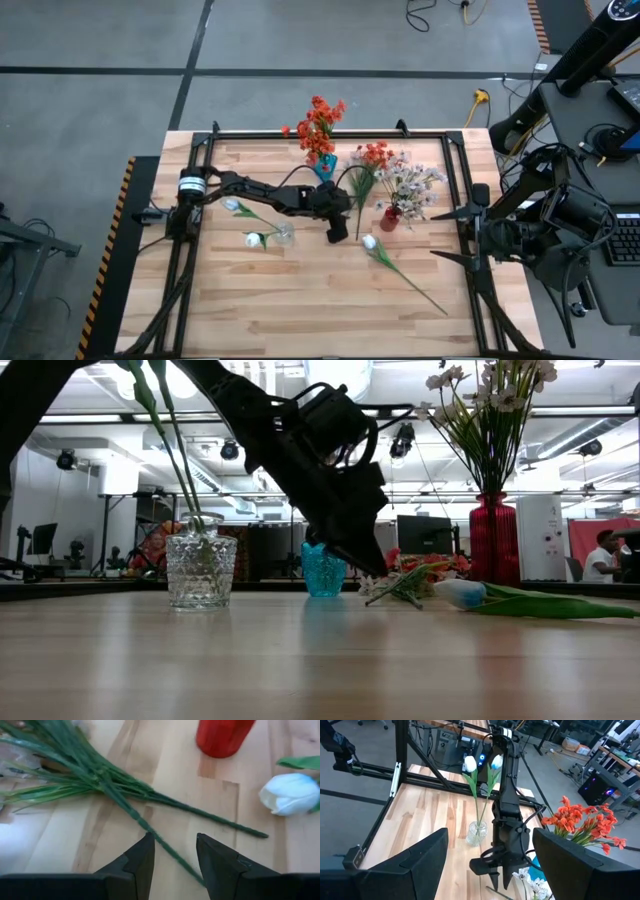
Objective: Sort flowers into vase by color
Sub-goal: Put the orange flowers into the blue vase
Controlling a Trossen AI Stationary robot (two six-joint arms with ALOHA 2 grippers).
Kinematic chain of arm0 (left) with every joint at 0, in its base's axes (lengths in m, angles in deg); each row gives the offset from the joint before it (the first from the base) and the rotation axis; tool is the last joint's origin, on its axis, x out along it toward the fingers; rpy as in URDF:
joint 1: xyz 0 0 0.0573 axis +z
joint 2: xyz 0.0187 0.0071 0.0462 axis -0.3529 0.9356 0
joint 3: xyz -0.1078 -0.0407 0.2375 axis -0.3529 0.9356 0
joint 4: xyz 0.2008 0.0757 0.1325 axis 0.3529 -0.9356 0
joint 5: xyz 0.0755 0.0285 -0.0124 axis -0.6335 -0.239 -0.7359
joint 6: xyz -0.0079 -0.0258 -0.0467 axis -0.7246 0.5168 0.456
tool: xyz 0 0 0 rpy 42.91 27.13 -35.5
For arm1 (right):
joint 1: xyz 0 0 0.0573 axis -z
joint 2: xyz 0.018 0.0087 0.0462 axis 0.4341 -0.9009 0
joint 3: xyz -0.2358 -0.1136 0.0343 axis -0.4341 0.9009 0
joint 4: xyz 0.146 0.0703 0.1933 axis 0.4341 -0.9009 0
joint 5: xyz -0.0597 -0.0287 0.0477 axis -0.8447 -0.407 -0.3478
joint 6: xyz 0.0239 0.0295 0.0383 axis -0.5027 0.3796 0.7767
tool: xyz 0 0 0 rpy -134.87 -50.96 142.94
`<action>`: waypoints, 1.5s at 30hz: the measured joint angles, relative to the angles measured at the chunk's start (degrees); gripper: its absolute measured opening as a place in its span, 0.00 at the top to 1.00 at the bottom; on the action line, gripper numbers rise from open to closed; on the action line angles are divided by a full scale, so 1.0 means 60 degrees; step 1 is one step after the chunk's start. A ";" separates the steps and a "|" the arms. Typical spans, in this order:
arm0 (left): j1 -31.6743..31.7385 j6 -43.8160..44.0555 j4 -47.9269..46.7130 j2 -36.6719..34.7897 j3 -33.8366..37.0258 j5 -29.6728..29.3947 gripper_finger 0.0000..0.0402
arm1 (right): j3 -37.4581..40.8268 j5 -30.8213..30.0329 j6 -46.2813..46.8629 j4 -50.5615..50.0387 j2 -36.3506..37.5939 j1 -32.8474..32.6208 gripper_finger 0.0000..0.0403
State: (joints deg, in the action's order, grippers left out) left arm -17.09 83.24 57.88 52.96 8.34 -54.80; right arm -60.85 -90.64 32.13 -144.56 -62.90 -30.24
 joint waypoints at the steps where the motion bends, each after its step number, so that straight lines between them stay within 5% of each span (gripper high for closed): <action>1: -0.0040 -0.0004 0.0040 0.0000 0.0000 0.0000 0.68 | 0.0003 0.0000 -0.0026 0.0000 0.0000 0.0000 0.30; 17: -0.0255 0.0285 0.0766 0.0474 -0.0007 -0.0762 0.52 | 0.0056 0.0000 -0.0068 0.0004 -0.0004 0.0000 0.30; 31: -0.0251 0.0872 0.1136 0.1079 -0.0043 -0.1441 0.51 | 0.0160 0.0004 -0.0062 0.0010 -0.0079 -0.0002 0.30; 37: -0.0255 0.1104 0.1122 0.1126 -0.0091 -0.1435 0.60 | 0.0160 0.0004 -0.0057 0.0036 -0.0120 -0.0004 0.30; 45: -0.0251 0.1154 0.1100 0.1126 -0.0091 -0.1484 0.85 | 0.0167 0.0004 -0.0035 0.0047 -0.0188 -0.0001 0.30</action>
State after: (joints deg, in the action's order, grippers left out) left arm -18.60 90.17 64.48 59.72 7.79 -63.71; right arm -59.85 -90.62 31.92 -144.28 -64.02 -30.25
